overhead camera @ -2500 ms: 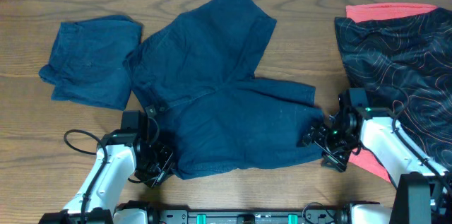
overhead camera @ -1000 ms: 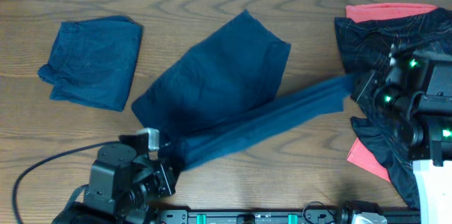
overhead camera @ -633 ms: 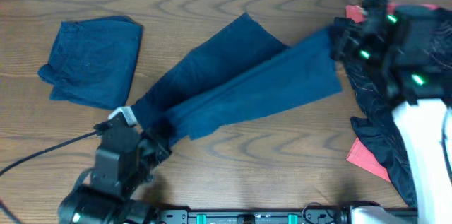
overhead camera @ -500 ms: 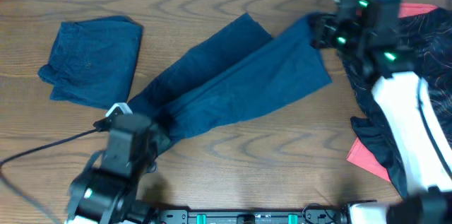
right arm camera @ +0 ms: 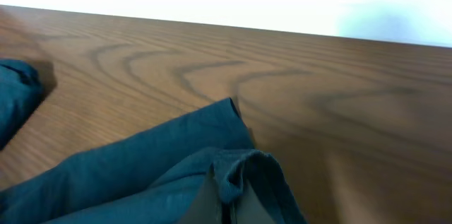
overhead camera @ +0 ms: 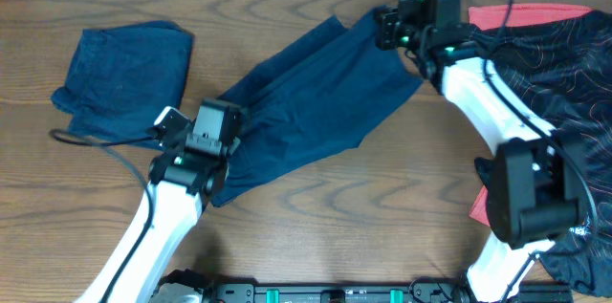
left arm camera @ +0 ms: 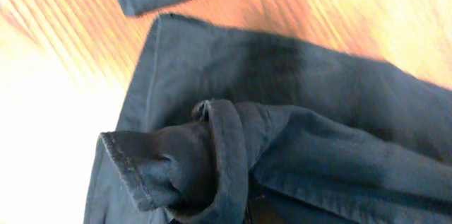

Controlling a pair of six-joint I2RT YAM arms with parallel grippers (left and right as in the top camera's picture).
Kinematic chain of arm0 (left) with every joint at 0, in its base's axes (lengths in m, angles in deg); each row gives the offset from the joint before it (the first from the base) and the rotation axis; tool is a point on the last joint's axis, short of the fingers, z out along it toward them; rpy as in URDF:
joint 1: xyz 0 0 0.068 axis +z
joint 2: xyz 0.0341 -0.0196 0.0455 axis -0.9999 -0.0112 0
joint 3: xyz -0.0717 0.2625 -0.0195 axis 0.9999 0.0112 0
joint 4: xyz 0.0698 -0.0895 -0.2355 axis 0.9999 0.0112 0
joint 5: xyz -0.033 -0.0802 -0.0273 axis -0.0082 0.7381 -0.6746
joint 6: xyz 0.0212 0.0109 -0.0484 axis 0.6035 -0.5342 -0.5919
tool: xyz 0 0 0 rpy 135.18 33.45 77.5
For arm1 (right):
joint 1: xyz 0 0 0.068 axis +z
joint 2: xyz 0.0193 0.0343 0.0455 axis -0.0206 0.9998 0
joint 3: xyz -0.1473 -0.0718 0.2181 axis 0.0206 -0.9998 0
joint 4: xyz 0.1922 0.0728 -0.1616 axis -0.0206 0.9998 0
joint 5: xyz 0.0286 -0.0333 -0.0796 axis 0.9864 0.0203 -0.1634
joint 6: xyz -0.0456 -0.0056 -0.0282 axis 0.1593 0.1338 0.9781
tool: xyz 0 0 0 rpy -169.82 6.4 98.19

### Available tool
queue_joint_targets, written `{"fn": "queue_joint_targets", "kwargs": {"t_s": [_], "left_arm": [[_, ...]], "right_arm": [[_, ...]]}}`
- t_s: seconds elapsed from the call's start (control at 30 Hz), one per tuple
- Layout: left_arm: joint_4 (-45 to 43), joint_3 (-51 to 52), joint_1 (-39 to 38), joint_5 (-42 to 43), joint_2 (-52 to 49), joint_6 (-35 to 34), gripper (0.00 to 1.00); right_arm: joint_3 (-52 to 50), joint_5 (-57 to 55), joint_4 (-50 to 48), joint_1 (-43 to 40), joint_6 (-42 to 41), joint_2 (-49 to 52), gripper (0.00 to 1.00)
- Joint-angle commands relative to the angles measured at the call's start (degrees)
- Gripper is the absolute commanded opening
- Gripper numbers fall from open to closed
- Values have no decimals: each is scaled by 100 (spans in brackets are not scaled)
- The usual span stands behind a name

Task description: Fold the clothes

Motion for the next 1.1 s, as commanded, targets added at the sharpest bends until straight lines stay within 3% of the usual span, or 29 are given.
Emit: {"fn": "queue_joint_targets", "kwargs": {"t_s": [0.0, 0.17, 0.23, 0.33, 0.37, 0.43, 0.5, 0.6, 0.67, 0.77, 0.93, 1.07], "left_arm": [[-107, 87, 286, -640, -422, -94, 7], [-494, 87, 551, -636, -857, -92, 10], [-658, 87, 592, -636, -970, -92, 17], [-815, 87, 590, -636, -1080, -87, 42], [-839, 87, 590, -638, -1106, -87, 49], [-918, 87, 592, -640, -1110, -9, 59], [-1174, 83, 590, -638, -1049, 463, 60], [-1421, -55, 590, -638, -820, 1462, 57], [-1462, -208, 590, -640, -590, 1989, 57], [-1460, -341, 592, -734, -247, 2559, 57], [-1475, -354, 588, -1016, 269, 2686, 57], [-1357, -352, 584, 96, 195, 2881, 49]], "right_arm": [[210, -479, -286, 118, 98, 260, 1], [212, -481, -809, 326, 98, 643, 1], [210, -483, -979, 387, 96, 763, 1], [212, -483, -1178, 439, 94, 901, 4], [212, -485, -1204, 446, 96, 935, 16], [212, -483, -1213, 446, 98, 940, 48], [219, -483, -1213, 372, 111, 855, 71], [219, -483, -1097, 157, 105, 586, 73], [219, -481, -723, -55, -28, 356, 68], [219, -402, 387, -374, -85, 101, 64], [214, -22, 2243, -798, -76, 28, 60], [81, 223, 2743, -883, 197, 57, 52]]}}
